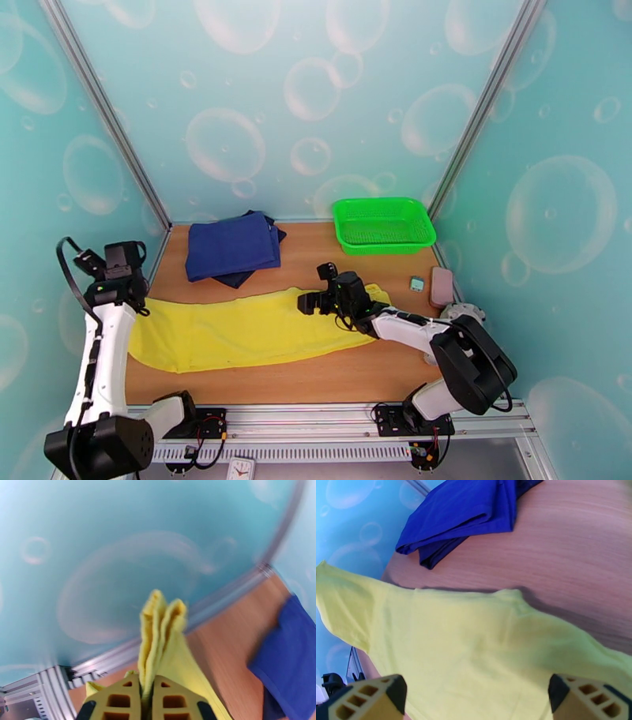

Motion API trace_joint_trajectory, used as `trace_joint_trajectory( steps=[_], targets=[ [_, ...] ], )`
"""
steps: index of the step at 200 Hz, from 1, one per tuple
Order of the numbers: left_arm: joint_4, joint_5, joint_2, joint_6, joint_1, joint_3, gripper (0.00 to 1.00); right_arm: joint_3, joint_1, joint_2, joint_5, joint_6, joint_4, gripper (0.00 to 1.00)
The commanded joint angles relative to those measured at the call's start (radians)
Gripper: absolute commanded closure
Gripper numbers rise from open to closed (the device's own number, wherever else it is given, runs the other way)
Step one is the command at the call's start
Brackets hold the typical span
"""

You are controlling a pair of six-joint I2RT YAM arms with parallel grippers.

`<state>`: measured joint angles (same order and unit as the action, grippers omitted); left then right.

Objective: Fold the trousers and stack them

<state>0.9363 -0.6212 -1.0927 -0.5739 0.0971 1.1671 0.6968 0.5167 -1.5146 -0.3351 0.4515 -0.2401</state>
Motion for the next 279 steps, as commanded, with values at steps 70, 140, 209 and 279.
trace_joint_trajectory(
  steps=[70, 140, 209, 279],
  targets=[
    [-0.160, 0.117, -0.036, -0.633, -0.591, -0.222, 1.00, -0.028, -0.023, 0.022, 0.034, -0.007, 0.031, 0.01],
    [-0.239, -0.018, -0.313, -0.828, -0.791, -0.152, 1.00, -0.031, -0.030, 0.013, 0.022, -0.008, 0.025, 0.01],
    [-0.394, 0.043, -0.404, -0.745, -0.869, -0.147, 0.85, -0.034, -0.047, 0.008, 0.024, -0.011, 0.027, 0.01],
    [-0.709, 0.145, -0.132, -0.279, -0.862, -0.395, 0.33, -0.029, -0.055, -0.021, 0.039, -0.022, 0.033, 0.01]
  ],
)
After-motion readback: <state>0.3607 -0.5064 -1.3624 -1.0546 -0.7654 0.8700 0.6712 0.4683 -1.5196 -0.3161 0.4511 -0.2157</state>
